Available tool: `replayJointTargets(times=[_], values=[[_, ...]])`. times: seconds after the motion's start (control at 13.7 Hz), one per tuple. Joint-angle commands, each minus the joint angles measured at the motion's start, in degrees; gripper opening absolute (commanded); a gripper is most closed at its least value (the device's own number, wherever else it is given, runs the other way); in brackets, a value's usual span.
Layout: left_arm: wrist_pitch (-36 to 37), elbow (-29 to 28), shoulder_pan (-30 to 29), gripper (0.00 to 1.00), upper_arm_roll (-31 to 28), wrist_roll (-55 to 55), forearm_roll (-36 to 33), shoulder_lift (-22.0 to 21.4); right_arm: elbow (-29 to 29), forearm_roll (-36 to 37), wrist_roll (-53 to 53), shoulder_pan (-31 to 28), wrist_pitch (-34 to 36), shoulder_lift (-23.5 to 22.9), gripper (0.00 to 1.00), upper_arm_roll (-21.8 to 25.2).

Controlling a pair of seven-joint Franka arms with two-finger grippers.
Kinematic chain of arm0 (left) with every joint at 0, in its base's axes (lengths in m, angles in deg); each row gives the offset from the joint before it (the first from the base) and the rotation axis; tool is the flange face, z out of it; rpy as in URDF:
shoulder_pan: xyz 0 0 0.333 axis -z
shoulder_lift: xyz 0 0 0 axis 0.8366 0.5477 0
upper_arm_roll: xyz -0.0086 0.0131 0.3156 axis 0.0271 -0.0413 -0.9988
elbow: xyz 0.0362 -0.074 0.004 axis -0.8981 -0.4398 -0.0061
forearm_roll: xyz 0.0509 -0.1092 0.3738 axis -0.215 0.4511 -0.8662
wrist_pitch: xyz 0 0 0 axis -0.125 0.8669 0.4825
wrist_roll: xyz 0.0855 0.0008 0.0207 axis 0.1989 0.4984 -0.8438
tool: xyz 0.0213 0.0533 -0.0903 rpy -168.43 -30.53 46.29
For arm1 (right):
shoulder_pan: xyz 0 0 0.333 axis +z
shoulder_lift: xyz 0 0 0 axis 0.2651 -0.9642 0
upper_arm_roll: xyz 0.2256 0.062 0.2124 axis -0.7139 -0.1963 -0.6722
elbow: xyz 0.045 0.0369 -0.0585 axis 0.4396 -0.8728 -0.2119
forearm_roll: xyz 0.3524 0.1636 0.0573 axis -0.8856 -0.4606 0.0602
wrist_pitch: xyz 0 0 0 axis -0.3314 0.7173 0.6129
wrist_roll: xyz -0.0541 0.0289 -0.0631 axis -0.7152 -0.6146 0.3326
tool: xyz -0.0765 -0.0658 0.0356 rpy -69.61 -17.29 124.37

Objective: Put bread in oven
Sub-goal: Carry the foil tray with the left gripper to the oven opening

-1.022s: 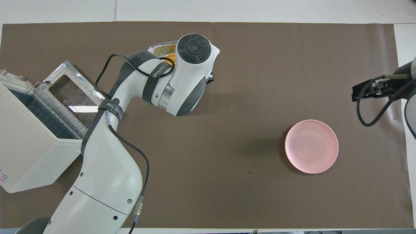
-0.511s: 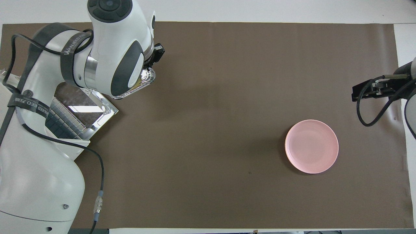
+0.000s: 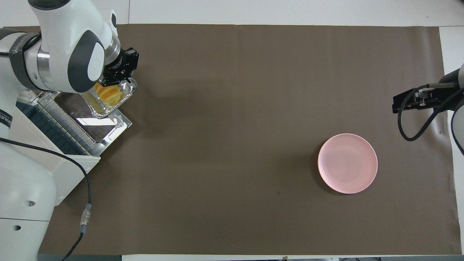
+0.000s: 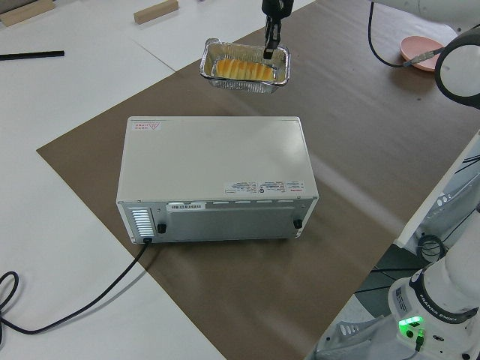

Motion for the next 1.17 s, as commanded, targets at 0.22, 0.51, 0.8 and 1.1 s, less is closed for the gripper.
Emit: replayJointTargets(times=[0.22, 0.51, 0.8, 1.1], values=[[-0.3, -8.7, 0.4, 0.0, -6.9, -1.1, -0.5, -4.2, -1.1, 0.6, -1.1, -0.6, 0.3, 1.1, 1.0, -0.6], [0.7, -12.2, 0.7, 0.0, -8.5, -3.0, -0.6, -5.6, -1.1, 0.6, -1.1, -0.6, 0.3, 1.1, 1.0, -0.6], [2.2, -14.3, 1.0, 0.0, -8.5, -3.4, -3.1, -6.9, -1.1, 0.6, -1.1, -0.6, 0.3, 1.1, 1.0, -0.6], [2.5, -15.8, 0.5, 0.0, -8.5, -2.3, -4.3, -8.5, -1.1, 0.6, -1.1, -0.6, 0.3, 1.1, 1.0, -0.6]])
